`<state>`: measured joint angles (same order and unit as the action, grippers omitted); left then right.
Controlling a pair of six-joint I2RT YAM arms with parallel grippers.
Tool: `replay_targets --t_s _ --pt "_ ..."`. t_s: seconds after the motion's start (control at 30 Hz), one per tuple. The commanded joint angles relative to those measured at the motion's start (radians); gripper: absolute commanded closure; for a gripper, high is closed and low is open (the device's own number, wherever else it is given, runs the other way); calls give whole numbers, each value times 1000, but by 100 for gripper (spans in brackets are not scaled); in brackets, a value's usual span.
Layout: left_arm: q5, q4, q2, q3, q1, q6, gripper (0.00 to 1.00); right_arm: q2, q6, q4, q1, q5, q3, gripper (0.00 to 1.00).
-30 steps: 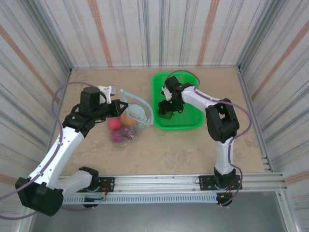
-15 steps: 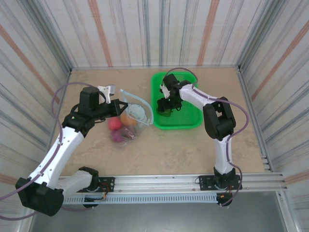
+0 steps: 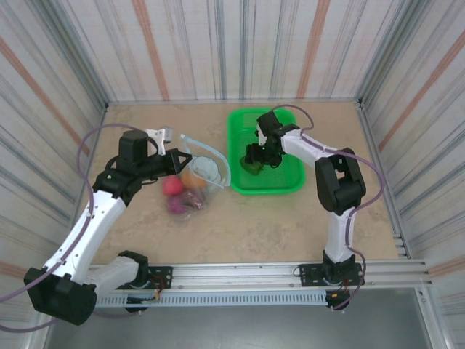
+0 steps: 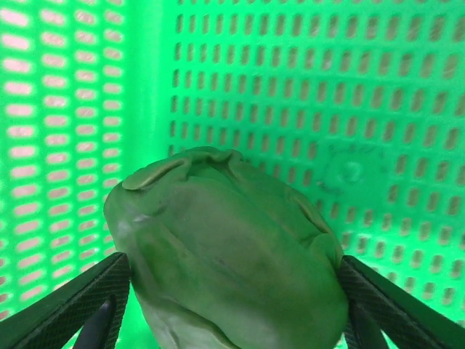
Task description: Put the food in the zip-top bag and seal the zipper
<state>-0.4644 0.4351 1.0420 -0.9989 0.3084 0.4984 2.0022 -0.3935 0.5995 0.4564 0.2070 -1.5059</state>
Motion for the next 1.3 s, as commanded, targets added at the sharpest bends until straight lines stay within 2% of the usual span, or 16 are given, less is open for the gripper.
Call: replay_targets --t_s 0.0,0.13,0.27,0.33,0.47,0.6,0.83,1.03,1.17,1.27 --pt "-30 -33 -1 11 -5 8 100 -26 8 79 58 -26 2 11" --pt "-40 -38 6 13 -9 14 100 -14 125 186 76 -144 -48 4" --pt "-54 -47 13 14 -15 21 100 17 221 259 82 -275 -101 4" --pt "-55 -49 12 16 -16 22 100 45 240 280 79 -301 -129 5" --pt "-60 -52 18 16 -17 25 100 81 257 259 74 -273 -160 5" --pt "-69 -57 23 17 -19 29 100 125 284 239 88 -194 -214 6" --pt "-89 -66 31 20 -27 38 100 210 298 256 100 -162 -332 11" --pt "-101 -72 34 22 -29 39 100 207 252 248 95 -136 -315 28" --pt "-138 -93 53 27 -29 56 100 126 191 178 91 -127 -215 40" --pt "-165 -106 71 25 -29 68 100 51 148 123 87 -113 -142 45"
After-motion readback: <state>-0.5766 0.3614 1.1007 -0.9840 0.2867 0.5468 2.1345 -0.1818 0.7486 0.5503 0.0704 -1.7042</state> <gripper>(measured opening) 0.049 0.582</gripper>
